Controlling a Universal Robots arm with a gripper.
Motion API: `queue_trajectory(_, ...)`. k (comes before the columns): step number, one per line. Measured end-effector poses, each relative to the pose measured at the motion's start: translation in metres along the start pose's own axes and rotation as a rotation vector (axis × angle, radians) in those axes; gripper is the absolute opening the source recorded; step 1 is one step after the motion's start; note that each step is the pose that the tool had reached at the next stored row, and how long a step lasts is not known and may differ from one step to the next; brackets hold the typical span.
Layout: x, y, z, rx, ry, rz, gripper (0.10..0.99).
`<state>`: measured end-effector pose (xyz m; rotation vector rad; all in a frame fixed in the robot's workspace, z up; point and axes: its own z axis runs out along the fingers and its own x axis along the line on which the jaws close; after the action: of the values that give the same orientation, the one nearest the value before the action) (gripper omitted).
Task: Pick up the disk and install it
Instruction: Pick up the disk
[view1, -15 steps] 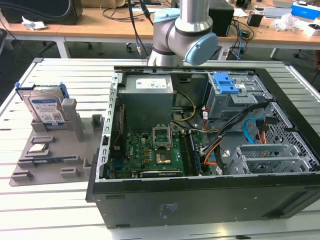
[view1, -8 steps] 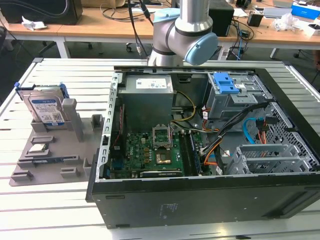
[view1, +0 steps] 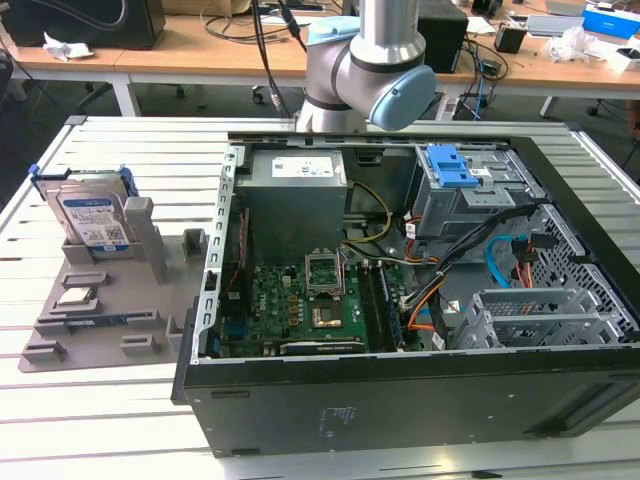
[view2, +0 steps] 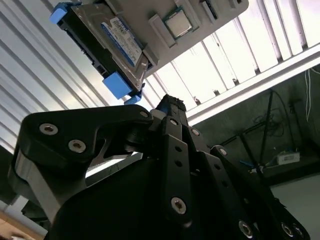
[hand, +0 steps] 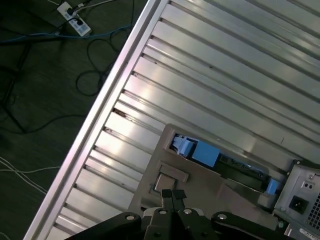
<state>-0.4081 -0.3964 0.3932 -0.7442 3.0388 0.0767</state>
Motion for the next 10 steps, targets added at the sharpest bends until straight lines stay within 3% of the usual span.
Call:
queue_trajectory(3,0.0000,0.0000,0.0000,-0.002,0.0030,-0.064,0.106)
queue_trajectory(10,0.0000,0.0000,0.0000,-0.004,0.0069,-0.154,0.106)
